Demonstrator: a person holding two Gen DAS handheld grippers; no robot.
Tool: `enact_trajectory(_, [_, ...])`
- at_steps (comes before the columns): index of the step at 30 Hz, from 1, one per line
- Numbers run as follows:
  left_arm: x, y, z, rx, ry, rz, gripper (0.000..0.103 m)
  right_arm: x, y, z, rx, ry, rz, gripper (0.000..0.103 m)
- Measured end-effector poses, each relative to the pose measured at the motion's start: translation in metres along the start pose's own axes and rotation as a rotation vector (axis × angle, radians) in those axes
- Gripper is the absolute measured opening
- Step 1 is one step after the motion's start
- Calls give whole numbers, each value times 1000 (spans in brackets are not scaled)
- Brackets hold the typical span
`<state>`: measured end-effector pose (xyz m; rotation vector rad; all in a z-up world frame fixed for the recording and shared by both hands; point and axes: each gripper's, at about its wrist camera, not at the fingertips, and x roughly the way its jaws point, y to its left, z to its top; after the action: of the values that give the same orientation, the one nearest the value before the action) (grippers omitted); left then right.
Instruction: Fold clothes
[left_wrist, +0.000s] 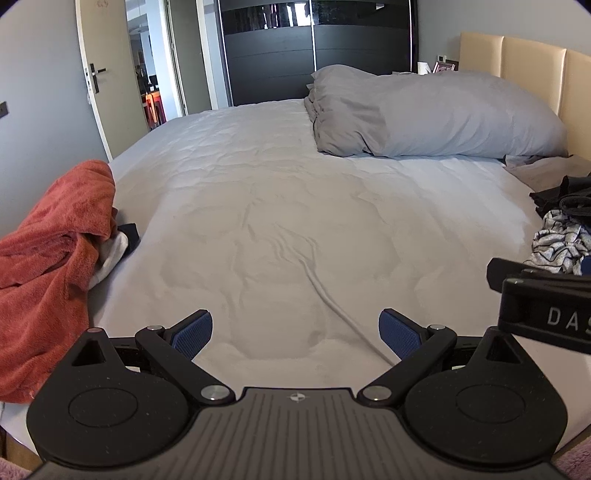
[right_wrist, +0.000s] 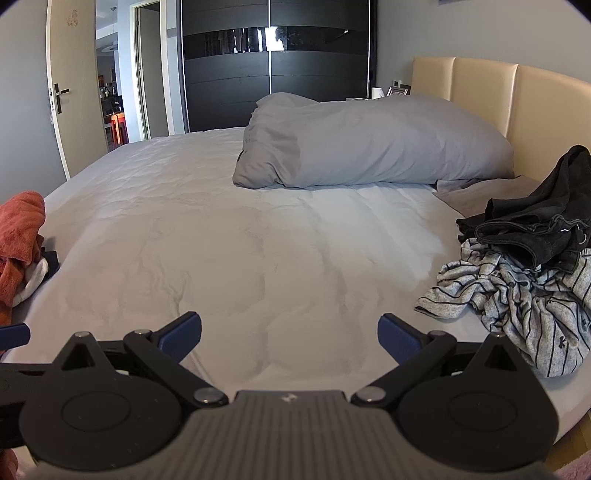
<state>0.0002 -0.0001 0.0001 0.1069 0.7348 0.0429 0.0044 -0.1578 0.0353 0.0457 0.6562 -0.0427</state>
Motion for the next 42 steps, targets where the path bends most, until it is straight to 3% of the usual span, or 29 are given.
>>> enact_trajectory(42, [4,7,-3,-56,50,-33,99,3,11,-2,-6,26,20,103])
